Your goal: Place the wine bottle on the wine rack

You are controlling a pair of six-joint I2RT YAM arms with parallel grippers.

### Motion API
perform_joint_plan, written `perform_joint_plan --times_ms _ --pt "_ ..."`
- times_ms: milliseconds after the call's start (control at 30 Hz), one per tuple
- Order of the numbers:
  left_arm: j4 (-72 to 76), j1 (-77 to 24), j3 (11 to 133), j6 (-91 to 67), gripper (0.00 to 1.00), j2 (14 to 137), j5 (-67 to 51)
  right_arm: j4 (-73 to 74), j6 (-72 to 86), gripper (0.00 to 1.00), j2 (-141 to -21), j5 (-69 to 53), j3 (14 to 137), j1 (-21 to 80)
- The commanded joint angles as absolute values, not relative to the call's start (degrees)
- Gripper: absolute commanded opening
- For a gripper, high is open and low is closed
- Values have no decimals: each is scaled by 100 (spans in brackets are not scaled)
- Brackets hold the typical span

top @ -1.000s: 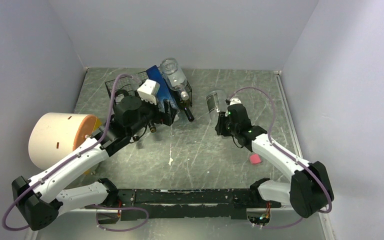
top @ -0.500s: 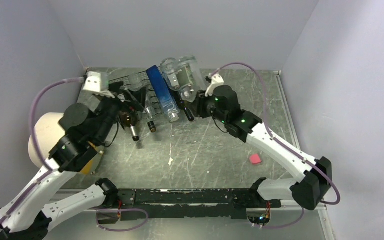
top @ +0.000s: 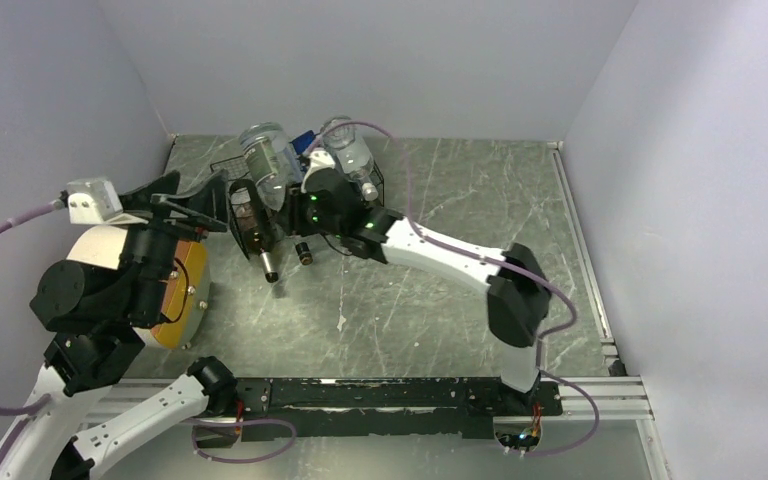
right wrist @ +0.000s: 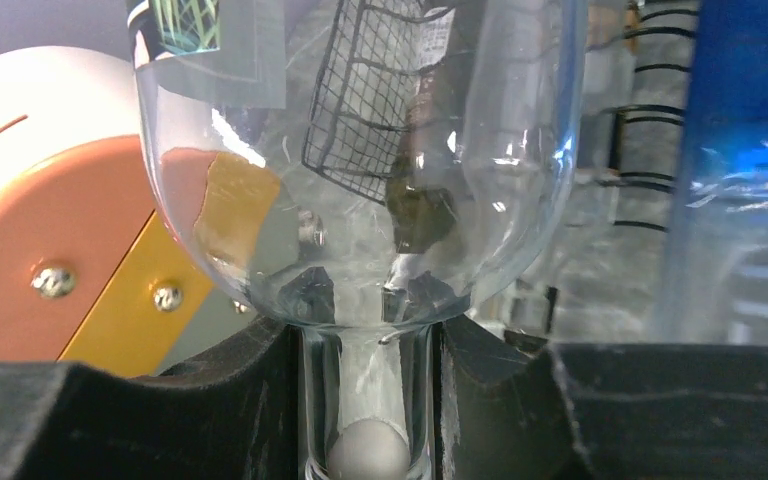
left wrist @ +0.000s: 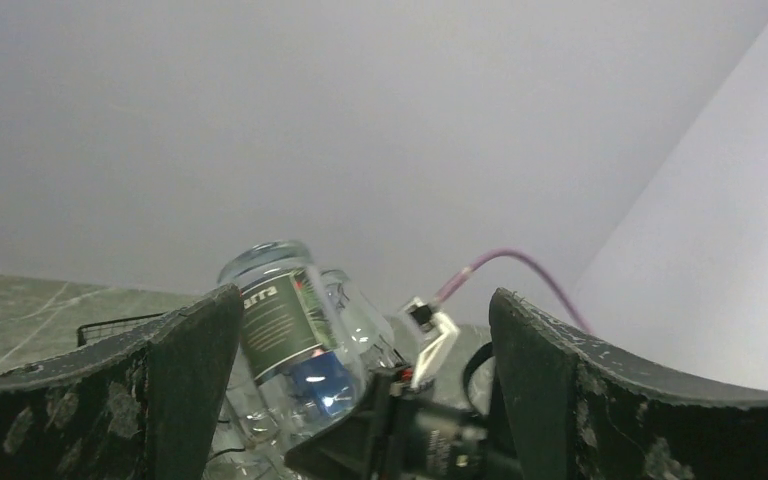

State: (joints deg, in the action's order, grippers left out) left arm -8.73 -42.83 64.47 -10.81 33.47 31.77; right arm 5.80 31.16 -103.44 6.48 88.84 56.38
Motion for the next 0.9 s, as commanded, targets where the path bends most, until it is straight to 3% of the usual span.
perform_joint_plan --times_ms 0,200,667,867 --pt "-1060 -4245 6544 -1070 96 3197 3776 -615 3244 0 -10845 940 10136 5838" --pt "-988 -4248 6400 -1020 96 2964 3993 -168 3196 0 -12128 1226 11634 6059" --pt "-1171 -4256 6375 -955 98 2906 4043 530 3467 0 -13637 1693 13313 6131" --pt "-1296 -4271 6425 -991 98 2970 4112 510 3490 22 -13701 1717 13245 6125"
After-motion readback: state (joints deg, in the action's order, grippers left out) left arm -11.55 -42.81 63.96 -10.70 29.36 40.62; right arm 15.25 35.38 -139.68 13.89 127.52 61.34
